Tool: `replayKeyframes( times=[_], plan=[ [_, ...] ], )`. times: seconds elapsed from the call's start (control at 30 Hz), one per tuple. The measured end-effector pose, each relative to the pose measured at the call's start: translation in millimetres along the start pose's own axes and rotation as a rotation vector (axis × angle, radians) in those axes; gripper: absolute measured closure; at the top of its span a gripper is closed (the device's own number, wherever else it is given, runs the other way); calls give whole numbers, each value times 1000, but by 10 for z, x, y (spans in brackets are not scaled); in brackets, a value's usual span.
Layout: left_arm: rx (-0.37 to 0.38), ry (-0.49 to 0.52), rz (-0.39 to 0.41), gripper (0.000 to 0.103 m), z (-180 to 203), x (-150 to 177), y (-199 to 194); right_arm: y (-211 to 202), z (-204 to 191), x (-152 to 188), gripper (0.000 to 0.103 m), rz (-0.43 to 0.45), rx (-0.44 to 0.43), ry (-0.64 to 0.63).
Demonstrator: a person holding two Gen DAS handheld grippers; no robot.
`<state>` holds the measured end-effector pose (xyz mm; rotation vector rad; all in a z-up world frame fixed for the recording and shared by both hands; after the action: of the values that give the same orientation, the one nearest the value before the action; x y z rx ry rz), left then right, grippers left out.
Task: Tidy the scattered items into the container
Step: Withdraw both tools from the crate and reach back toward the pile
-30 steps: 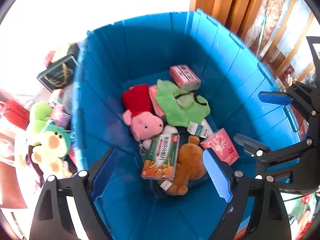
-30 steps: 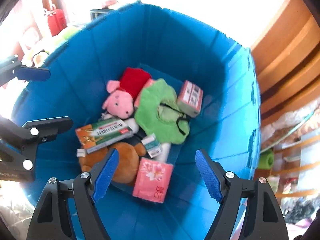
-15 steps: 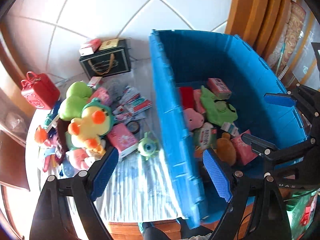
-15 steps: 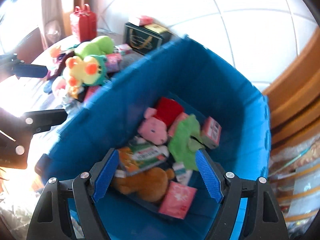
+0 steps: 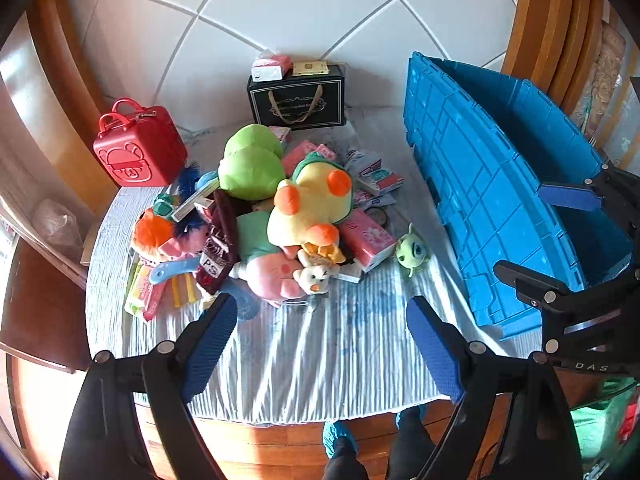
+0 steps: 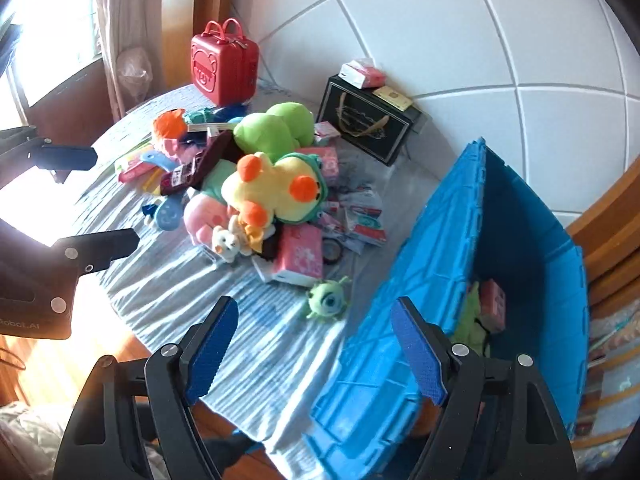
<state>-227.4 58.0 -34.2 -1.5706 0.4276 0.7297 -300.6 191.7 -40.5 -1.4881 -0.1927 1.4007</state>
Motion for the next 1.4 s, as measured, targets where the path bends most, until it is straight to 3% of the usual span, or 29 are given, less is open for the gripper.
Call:
replayKeyframes(
  times=[0.2, 0.4, 0.67, 0.77, 0.9, 1.0, 1.2, 1.4],
  plan=[
    [9, -30, -8, 16, -433, 187, 12, 152, -503, -131, 24, -24, -14, 13],
    [-8, -80, 29, 16, -714, 238, 156, 361, -633, -181, 23, -7, -16, 37],
    [-121, -108, 152, 16, -996, 338, 645, 899, -622, -160, 23, 75, -40, 123],
    [-127, -164, 154, 16, -1124, 444, 922, 1104, -615, -141, 23, 94, -77, 179],
    [-188, -211, 159, 16, -1380, 628, 1162, 1348, -591, -153, 23, 123, -70, 206],
    [-184, -258, 132, 16, -1604, 782, 1275, 1508, -616, -164, 23, 134, -62, 219],
    [-239, -274, 106, 16, -2160, 1026, 1421, 1826, -781, -191, 23, 128, -89, 300],
    [-201, -263, 108, 16, -2732, 1059, 1527, 2072, -1023, -268, 23, 125, -72, 436]
  ],
)
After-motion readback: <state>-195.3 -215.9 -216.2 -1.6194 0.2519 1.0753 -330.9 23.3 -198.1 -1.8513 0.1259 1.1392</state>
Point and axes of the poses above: each gripper's, at about its wrist camera, not at the fingertips, and y roughly the way its jaws point, z to its right, x to its underside, the point moved 7 cm from there along y, roughly the way its jaws point, and after that the axes turned 11 degrees about z, right-handed, at the moved point
